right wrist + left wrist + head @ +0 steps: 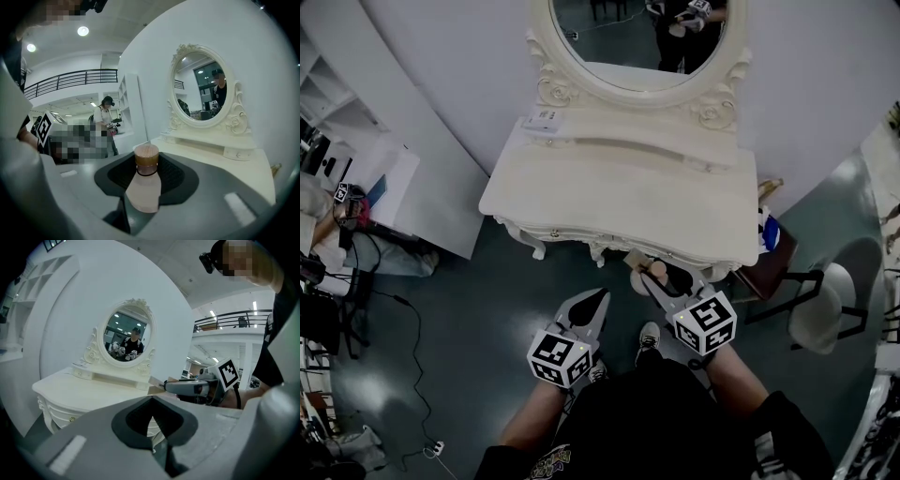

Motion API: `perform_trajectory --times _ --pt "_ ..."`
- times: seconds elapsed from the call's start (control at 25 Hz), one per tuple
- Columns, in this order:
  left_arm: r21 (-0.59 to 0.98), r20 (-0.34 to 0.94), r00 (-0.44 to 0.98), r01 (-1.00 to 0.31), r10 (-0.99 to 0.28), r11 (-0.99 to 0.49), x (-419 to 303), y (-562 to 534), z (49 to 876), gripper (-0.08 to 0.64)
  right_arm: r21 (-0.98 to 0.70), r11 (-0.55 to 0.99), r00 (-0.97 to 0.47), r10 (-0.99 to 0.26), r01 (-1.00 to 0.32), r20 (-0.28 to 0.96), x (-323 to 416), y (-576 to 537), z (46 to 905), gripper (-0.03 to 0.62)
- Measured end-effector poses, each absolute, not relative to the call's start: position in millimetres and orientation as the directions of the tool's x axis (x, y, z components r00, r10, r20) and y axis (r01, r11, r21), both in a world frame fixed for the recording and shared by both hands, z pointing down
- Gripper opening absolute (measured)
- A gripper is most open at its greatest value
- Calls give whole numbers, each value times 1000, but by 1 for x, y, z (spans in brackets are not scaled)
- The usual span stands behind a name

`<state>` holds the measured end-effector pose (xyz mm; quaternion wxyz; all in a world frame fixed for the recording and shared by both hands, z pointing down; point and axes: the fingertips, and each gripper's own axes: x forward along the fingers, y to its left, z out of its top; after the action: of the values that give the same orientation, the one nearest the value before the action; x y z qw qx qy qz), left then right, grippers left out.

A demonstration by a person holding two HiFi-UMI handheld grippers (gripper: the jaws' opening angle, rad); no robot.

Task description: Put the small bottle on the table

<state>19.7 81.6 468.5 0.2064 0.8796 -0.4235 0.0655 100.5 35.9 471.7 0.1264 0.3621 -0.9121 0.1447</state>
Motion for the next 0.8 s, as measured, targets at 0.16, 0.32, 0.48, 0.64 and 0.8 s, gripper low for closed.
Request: perform_trajectory --times 0.16,0.32,0.48,0.64,0.8 --pt "311 289 624 -779 -726 -545 30 67 470 0 -169 705 -713 -615 -688 337 110 21 473 167" --pt "316 289 616 -784 -733 -534 40 51 472 0 -172 712 -719 -604 -681 344 120 5 476 169" --pt "320 293 602 -794 -742 -517 49 39 475 0 -176 723 -729 -589 -668 349 129 -8 479 167" --pt "320 294 588 -804 -754 -502 60 27 475 0 -175 735 -739 -574 -655 352 140 -19 481 167" --pt "314 294 571 -815 -767 -487 68 19 472 0 -175 747 -749 -562 -642 350 148 -29 480 169"
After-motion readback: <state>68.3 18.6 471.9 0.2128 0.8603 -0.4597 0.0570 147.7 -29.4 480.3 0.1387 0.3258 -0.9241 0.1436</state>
